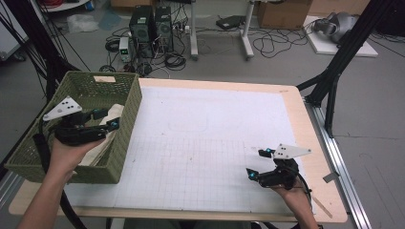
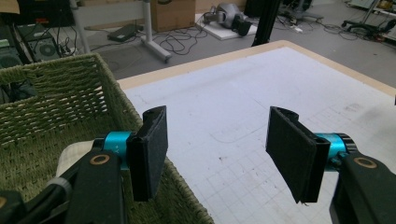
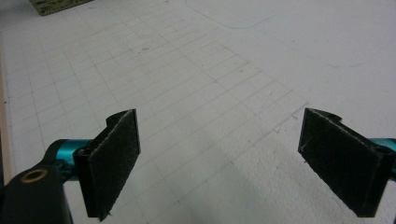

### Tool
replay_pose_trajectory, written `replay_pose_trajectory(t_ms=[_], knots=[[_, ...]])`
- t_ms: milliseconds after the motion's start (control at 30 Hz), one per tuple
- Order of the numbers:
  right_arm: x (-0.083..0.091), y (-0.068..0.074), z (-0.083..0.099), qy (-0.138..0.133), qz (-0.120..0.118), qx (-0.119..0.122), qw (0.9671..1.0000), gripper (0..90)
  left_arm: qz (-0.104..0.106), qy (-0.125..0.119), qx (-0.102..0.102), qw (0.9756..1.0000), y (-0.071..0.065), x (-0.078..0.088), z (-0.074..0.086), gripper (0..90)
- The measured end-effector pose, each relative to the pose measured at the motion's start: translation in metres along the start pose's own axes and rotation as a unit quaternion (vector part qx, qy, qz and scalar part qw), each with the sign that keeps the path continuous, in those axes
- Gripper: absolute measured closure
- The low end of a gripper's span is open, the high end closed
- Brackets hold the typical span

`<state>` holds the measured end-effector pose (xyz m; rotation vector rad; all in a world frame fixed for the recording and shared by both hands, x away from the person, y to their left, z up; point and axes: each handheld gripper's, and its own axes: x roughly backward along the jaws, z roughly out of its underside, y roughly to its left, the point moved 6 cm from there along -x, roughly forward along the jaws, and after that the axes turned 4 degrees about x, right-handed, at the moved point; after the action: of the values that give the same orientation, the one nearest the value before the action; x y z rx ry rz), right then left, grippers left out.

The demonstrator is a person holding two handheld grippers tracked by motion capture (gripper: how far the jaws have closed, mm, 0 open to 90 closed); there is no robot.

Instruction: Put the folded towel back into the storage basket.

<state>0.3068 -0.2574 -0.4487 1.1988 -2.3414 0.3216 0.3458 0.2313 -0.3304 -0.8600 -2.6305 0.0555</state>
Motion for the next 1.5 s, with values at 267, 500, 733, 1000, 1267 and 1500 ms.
replay_pose_trajectory(t_ms=[267,500,733,1000,1267,1500], knots=[[0.0,0.0,0.0,0.0,0.0,-0.001,1.0,12.2,0.005,0.0,-0.003,1.0,-0.005,-0.003,0.002,38.9],[0.0,-0.001,0.0,-0.002,0.002,0.001,1.0,12.2,0.016,0.001,-0.007,0.9999,-0.014,-0.007,0.003,37.9],[0.001,-0.001,-0.001,-0.004,0.004,-0.001,1.0,12.2,0.029,-0.001,-0.012,0.9995,-0.025,-0.01,0.003,35.2],[0.001,-0.001,-0.002,-0.007,0.005,0.002,1.0,12.2,0.038,-0.002,-0.019,0.9991,-0.038,-0.014,0.004,33.3],[0.002,-0.001,-0.002,-0.009,0.004,0.0,1.0,12.1,0.051,-0.005,-0.025,0.9984,-0.049,-0.016,0.005,30.4],[0.001,0.0,-0.003,-0.01,0.005,-0.001,0.9999,12.1,0.061,-0.004,-0.034,0.9976,-0.06,-0.022,0.008,29.7]])
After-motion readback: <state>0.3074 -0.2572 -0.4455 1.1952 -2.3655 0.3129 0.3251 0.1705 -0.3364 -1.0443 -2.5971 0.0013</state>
